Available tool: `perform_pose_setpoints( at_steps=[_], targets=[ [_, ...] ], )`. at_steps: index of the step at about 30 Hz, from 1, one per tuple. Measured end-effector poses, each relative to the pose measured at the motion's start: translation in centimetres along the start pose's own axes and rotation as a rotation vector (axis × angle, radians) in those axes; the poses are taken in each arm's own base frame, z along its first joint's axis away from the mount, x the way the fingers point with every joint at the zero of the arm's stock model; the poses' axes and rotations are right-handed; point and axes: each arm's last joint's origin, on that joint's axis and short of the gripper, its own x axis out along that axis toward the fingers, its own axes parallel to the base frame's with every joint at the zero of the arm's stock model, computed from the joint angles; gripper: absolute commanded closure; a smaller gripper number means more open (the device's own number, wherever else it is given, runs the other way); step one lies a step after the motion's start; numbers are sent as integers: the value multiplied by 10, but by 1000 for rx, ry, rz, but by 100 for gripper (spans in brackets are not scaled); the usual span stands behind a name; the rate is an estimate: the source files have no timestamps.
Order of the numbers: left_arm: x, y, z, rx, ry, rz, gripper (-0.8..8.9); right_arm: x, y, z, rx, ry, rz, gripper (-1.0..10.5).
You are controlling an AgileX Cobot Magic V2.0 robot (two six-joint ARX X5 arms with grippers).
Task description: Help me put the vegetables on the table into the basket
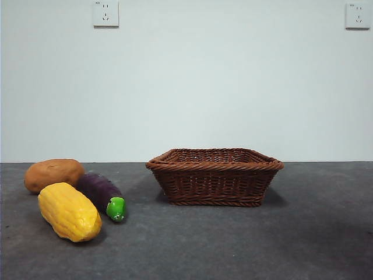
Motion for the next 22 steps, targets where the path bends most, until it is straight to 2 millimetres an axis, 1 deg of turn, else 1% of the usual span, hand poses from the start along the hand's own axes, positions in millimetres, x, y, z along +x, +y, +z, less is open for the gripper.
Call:
perform_pose_setpoints(
  at_steps=[2, 3, 6, 9, 11, 14, 22],
  targets=[
    [-2, -1, 2, -42, 20, -44, 819, 0, 0, 5, 68, -48, 7, 956],
    [-4, -2, 7, -63, 26, -52, 820, 0, 1, 8, 108, -76, 17, 956],
    [-15, -3, 30, -114, 8, -56, 820, -3, 3, 14, 212, -91, 45, 958],
    [-25, -5, 52, -167, -5, -81, 820, -13, 7, 35, 254, -118, 84, 958],
    [-31, -7, 65, -179, -6, -119, 820, -21, 11, 49, 267, -102, 93, 958],
    [-38, -9, 80, -183, 17, -167, 820, -29, 14, 66, 278, -60, 88, 958],
    [-48, -13, 104, -216, 164, -249, 820, -49, 23, 120, 193, 90, 67, 958]
  ],
)
